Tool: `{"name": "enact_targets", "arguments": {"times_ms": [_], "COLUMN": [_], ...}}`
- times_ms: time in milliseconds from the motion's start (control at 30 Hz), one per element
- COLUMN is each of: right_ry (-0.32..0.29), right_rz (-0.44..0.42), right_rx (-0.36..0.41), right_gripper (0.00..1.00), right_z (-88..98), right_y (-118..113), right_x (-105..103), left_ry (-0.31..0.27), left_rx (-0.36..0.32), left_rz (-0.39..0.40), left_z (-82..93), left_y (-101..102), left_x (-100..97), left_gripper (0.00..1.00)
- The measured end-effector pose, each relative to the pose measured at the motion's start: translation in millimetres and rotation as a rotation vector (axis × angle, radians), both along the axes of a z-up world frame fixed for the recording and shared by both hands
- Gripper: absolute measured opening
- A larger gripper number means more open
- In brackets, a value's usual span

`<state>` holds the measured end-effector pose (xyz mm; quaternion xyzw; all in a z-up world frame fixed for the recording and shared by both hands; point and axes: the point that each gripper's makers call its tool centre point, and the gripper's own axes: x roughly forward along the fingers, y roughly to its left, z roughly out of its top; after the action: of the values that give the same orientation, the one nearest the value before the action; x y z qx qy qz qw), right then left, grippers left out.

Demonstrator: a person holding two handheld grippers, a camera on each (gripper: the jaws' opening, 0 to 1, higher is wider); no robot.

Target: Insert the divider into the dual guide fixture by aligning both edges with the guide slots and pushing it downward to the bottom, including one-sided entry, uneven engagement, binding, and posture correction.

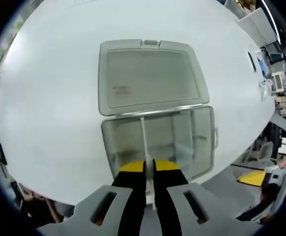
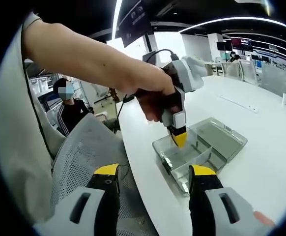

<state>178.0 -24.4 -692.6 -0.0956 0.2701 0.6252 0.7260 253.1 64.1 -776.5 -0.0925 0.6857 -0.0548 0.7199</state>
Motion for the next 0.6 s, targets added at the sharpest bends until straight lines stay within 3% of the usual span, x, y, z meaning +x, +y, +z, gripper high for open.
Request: {"name": "enact_targets", "arguments": {"times_ms": [600], "right_ry": [0.003], "right_rz": [-0.006], "right_rx": [-0.001], "right_gripper": [0.52], "right_z": [0.2], "right_y": [-1.9], "right_x": [0.3], "left_ry": [-0.001], "left_rx": [0.012], "left_rz": [-0.019], "left_z": [-1.9], "left_y": [-1.1], "left_x": [-1.0], "left_gripper": [0.01]}}
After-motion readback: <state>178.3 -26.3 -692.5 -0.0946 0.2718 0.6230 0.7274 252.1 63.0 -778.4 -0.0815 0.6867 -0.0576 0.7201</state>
